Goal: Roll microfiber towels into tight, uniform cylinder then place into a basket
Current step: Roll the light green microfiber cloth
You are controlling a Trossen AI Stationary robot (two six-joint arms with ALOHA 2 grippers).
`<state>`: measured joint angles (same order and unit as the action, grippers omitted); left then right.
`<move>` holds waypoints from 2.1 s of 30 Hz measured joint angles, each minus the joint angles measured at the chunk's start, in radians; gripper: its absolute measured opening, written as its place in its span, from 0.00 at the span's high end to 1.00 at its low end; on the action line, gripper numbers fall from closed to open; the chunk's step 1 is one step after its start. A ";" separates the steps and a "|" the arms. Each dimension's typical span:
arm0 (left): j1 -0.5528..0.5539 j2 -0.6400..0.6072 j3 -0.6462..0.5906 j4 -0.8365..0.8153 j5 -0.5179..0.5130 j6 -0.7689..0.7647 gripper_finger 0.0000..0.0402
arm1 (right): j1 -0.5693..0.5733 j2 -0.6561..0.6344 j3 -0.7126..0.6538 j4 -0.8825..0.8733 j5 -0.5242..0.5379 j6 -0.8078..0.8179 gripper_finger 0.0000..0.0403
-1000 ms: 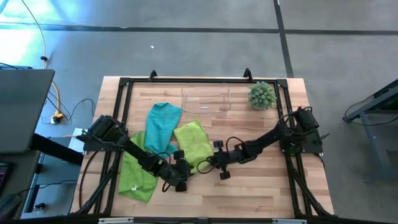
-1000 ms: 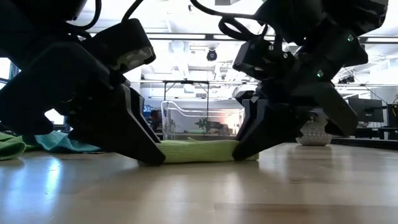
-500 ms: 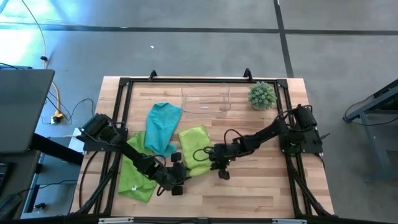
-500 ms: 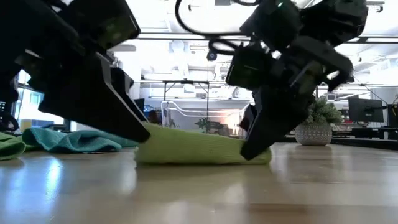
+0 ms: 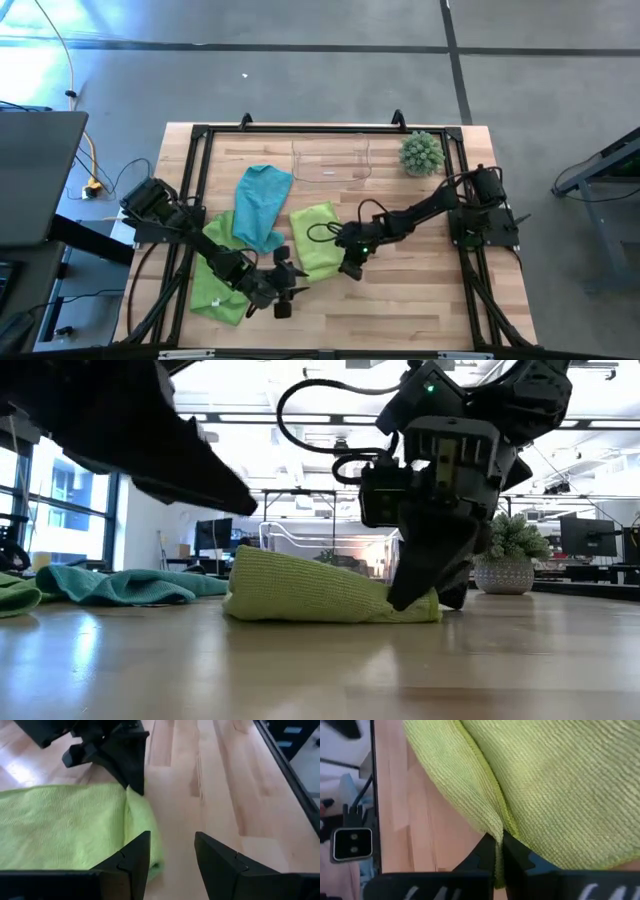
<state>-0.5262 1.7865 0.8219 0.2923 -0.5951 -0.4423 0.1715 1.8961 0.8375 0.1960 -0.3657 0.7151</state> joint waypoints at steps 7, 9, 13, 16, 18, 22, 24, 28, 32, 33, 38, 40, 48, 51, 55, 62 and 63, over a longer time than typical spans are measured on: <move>0.031 0.048 0.000 0.034 -0.002 0.018 0.64 | -0.028 0.000 0.000 0.003 0.004 0.067 1.00; 0.036 0.065 0.000 0.054 -0.007 0.045 0.64 | -0.032 0.000 0.000 0.004 0.010 0.071 1.00; 0.050 0.079 0.000 0.052 -0.005 0.060 0.64 | -0.039 0.000 0.000 0.006 0.011 0.070 1.00; 0.064 0.083 0.000 0.035 -0.003 0.066 0.64 | -0.043 0.000 0.000 0.007 0.015 0.070 1.00; 0.076 0.083 0.000 0.031 -0.003 0.085 0.64 | -0.045 0.000 0.000 0.008 0.014 0.070 1.00; 0.107 0.083 0.001 -0.006 0.009 0.095 0.64 | -0.047 0.000 0.000 0.011 0.016 0.069 1.00; 0.120 0.083 0.001 -0.041 0.018 0.085 0.64 | -0.047 0.000 0.000 0.011 0.017 0.067 1.00; 0.138 0.083 0.001 -0.086 0.012 0.068 0.64 | -0.047 0.000 -0.001 0.023 0.018 0.062 1.00; 0.149 0.083 0.001 -0.095 0.053 0.068 0.64 | -0.048 0.000 -0.001 0.042 0.026 0.036 0.99; 0.153 0.083 0.001 -0.095 0.058 0.071 0.64 | -0.048 0.000 -0.001 0.043 0.026 0.036 0.99; 0.137 0.058 0.000 -0.063 -0.010 0.138 0.64 | -0.048 0.000 -0.001 0.027 0.025 0.036 0.99; 0.125 0.037 0.012 -0.048 -0.036 0.191 0.64 | -0.048 0.000 0.000 0.016 0.025 0.035 0.99; 0.105 0.050 0.047 -0.061 0.086 0.235 0.64 | -0.048 0.000 0.000 0.014 0.024 0.037 0.99; 0.107 0.074 0.041 -0.104 0.089 0.198 0.64 | -0.048 0.000 0.000 0.014 0.023 0.040 0.99; 0.121 0.074 0.042 -0.171 0.076 0.161 0.64 | -0.048 0.000 0.000 0.015 0.023 0.042 0.99; 0.148 0.080 0.042 -0.215 0.073 0.147 0.64 | -0.048 0.000 0.000 0.020 0.023 0.039 0.99; 0.155 0.086 0.043 -0.224 0.082 0.136 0.64 | -0.048 0.000 -0.001 0.022 0.023 0.035 0.99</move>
<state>-0.3710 1.8724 0.8646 0.0681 -0.5131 -0.3067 0.1238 1.8961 0.8368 0.2180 -0.3428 0.7498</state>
